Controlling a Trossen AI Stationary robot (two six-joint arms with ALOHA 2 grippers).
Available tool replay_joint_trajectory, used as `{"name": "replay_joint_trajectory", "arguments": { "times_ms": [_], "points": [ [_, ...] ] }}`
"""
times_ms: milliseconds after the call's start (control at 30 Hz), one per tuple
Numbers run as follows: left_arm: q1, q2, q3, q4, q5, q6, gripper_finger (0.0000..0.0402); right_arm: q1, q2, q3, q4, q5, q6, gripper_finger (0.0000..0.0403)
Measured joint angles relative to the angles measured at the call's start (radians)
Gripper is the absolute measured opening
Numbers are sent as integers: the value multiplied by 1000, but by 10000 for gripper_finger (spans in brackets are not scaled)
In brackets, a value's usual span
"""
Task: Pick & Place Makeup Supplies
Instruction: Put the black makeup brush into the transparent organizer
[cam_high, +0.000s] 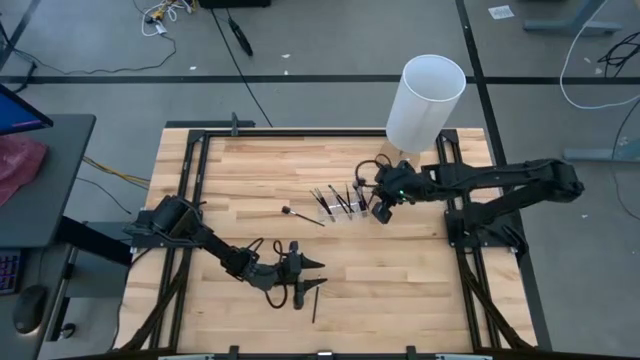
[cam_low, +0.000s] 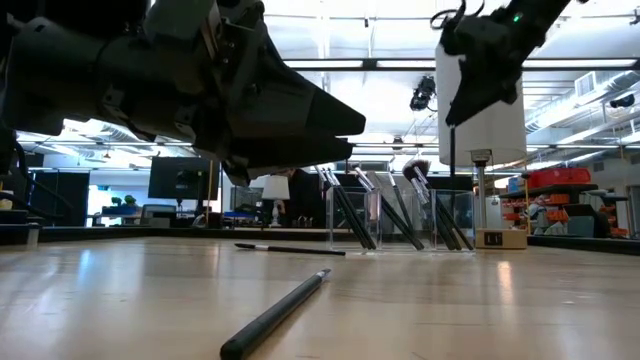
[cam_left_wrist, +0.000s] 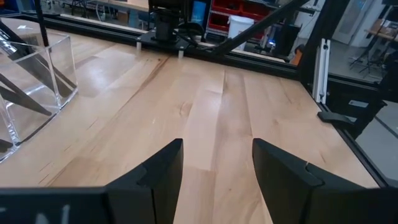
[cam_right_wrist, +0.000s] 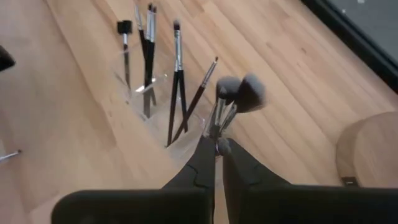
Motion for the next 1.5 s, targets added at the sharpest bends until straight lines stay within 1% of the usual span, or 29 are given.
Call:
{"name": "replay_joint_trajectory", "arguments": {
  "times_ms": [67,333,467,567,667,767,1033,1167,1267,1367,1500],
  "points": [
    [0,0,0,-2,0,0,195,-23,26,0,10,-27,-14,7],
    [0,0,0,-3,0,-1,195,-127,131,0,48,-218,-75,8],
    [0,0,0,-3,0,-1,195,-171,171,0,59,-262,-78,8],
    [0,0,0,-3,0,-1,195,-195,194,0,68,-279,-81,9],
    [0,0,0,-3,0,-1,195,-211,210,2,76,-288,-92,20],
    [0,0,0,-3,0,-1,195,-216,213,1,83,-290,-111,42],
    [0,0,0,-3,0,-1,195,-216,211,-2,101,-283,-128,117],
    [0,0,0,-3,0,-1,195,-216,184,-2,106,-282,-128,142],
    [0,0,0,-3,0,-1,195,-205,145,-2,109,-280,-115,149],
    [0,0,0,-3,0,-2,195,-177,95,-2,128,-280,-103,148],
    [0,0,0,-3,0,-2,195,-89,46,-2,174,-267,-103,141]
  ]
}}
